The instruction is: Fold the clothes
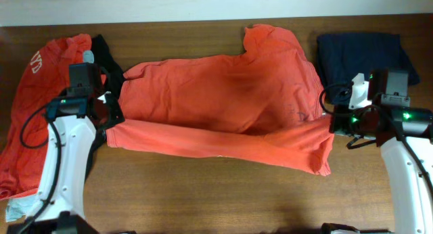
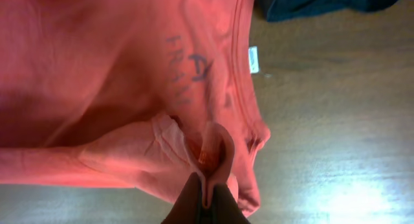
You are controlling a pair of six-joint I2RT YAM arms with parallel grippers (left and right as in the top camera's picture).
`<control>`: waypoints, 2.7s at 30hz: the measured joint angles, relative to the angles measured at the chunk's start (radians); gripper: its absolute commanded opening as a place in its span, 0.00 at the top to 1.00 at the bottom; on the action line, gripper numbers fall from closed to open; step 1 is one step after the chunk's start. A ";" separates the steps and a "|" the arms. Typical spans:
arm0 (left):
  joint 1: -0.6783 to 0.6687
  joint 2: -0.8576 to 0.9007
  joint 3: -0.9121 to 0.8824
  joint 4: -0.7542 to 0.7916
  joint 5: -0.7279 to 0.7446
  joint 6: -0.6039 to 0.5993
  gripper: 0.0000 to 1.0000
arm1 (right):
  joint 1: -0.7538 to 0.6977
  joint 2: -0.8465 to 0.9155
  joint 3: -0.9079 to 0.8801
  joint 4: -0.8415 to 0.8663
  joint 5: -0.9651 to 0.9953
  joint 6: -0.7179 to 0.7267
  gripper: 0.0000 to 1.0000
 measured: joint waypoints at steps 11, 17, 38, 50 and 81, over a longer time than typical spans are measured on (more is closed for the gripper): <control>0.000 0.032 0.000 0.081 0.000 0.000 1.00 | -0.013 0.051 -0.001 0.141 -0.035 -0.066 0.96; 0.000 0.033 0.000 0.112 -0.001 0.000 1.00 | -0.013 0.128 -0.002 0.201 -0.069 -0.072 0.96; 0.000 0.223 0.000 0.192 -0.027 0.000 1.00 | -0.013 0.204 -0.003 0.332 -0.079 -0.088 0.96; 0.000 0.237 -0.001 0.254 -0.034 0.000 1.00 | -0.013 0.335 -0.003 0.393 -0.084 -0.098 0.96; 0.000 0.237 0.031 0.314 0.069 0.100 0.24 | -0.016 0.340 0.061 0.334 -0.113 -0.108 0.41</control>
